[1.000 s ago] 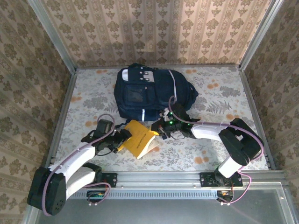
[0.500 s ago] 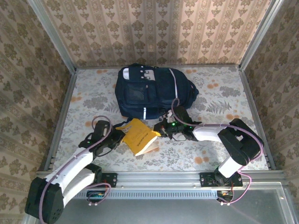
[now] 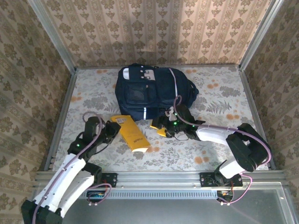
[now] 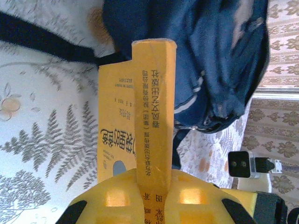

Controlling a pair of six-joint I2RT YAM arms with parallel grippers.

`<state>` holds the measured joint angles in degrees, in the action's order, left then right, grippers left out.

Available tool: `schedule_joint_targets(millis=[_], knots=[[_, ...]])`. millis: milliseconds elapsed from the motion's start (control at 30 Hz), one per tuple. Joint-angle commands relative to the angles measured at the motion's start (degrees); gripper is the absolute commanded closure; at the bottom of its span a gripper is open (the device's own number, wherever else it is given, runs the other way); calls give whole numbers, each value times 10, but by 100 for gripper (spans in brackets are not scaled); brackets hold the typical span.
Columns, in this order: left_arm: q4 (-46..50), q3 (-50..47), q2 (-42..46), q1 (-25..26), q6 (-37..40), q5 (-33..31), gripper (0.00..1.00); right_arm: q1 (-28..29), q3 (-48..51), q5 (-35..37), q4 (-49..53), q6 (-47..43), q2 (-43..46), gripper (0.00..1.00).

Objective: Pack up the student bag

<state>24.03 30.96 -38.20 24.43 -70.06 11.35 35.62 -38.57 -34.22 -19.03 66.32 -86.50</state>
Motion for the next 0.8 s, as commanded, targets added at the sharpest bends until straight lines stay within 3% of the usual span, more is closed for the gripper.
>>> schedule_joint_targets(millis=[0, 233, 467, 767], knots=[[-47, 84, -34, -7, 64, 42, 100, -3, -30, -34, 6, -35, 19, 16], [-108, 199, -96, -4, 124, 143, 100, -20, -50, -123, -163, 14, -13, 3], [-152, 273, -131, 12, 126, 212, 100, -31, -85, -198, -420, 127, -64, 0], [-165, 322, -146, 45, 135, 220, 100, -31, -112, -211, -485, 177, -75, 0]])
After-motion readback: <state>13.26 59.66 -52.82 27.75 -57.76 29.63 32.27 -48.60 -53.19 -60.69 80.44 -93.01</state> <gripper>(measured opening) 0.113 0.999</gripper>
